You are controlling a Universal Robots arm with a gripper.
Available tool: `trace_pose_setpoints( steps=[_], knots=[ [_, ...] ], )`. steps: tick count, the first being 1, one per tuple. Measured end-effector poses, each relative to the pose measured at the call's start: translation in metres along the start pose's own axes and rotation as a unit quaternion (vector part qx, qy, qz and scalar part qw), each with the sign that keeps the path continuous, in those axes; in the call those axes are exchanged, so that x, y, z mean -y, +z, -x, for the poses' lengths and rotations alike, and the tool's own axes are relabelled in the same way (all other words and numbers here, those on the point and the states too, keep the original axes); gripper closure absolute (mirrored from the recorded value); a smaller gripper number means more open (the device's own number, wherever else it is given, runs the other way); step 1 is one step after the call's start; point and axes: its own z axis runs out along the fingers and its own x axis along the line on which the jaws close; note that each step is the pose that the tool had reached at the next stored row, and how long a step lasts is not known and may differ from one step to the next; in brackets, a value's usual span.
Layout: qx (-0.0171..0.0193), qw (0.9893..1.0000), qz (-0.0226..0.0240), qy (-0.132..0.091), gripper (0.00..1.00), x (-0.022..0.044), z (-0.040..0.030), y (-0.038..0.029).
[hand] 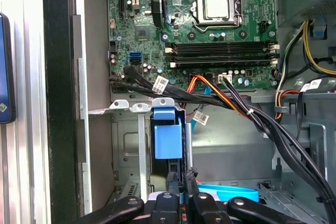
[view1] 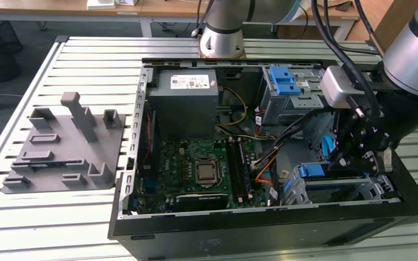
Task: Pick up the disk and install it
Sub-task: 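Insert the second disk wire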
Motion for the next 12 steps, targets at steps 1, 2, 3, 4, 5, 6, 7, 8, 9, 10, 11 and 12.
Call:
trace_pose_setpoints(
  steps=[1,2,3,4,5,6,7,8,9,10,11,12],
  knots=[
    [0.0,1.0,0.0,0.0,0.83,0.0,-0.0002,0.0004],
    [0.0,1.0,0.0,0.0,0.83,0.0001,-0.0002,0.0004],
    [0.0,1.0,0.0,0.0,0.83,0.0001,-0.0002,0.0004],
    [-0.0001,1.0,0.0,0.0,0.83,0.0001,-0.0002,0.0004],
    [0.0,1.0,0.0,0.0,0.83,0.0001,-0.0003,0.0005],
    [0.0,1.0,0.0,0.0,0.83,0.0001,-0.0003,0.0005],
    [0.0,1.0,0.0,0.0,0.82,0.0001,-0.0003,0.0006],
    [0.0001,1.0,0.0,0.0,0.82,0.0001,-0.0003,0.0006],
    [0.0001,1.0,0.0,0.0,0.76,0.0001,-0.0003,0.0006],
    [0.0002,1.0,0.0,0.0,0.76,0.0001,-0.0003,0.0006],
    [0.0004,1.0,0.0,0.0,0.76,0.0001,-0.0003,0.0003],
    [0.0008,1.0,0.0,0.0,0.76,0.0,-0.0002,-0.0007]
  ],
)
